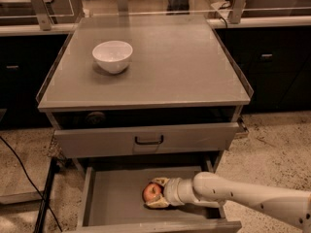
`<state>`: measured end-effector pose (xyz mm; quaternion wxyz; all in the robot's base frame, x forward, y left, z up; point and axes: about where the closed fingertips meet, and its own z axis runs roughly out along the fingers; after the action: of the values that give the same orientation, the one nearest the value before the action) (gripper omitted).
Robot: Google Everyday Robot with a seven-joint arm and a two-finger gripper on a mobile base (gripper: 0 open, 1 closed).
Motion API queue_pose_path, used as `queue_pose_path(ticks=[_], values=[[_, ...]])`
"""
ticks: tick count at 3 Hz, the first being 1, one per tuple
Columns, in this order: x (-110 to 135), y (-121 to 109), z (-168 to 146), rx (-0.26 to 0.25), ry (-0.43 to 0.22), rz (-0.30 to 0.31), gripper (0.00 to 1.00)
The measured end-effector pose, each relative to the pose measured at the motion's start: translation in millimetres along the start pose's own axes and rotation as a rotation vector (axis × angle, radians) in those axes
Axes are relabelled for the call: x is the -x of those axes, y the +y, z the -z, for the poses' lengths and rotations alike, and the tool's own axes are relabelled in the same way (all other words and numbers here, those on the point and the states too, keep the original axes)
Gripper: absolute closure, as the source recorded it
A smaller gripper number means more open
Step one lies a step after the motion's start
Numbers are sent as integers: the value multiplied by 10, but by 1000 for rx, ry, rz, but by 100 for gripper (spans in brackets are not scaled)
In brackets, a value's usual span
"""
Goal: Pick apple from middle drawer and place on counter
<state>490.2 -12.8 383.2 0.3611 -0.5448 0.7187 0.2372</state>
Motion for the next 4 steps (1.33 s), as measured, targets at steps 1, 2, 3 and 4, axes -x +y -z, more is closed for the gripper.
queue_pose_path(ticks=[1,2,3,4], values=[[0,0,0,0,0,0,84],[1,1,0,0,0,0,100],[52,33,18,15,-6,15,100],[285,111,149,59,-17,75,100]])
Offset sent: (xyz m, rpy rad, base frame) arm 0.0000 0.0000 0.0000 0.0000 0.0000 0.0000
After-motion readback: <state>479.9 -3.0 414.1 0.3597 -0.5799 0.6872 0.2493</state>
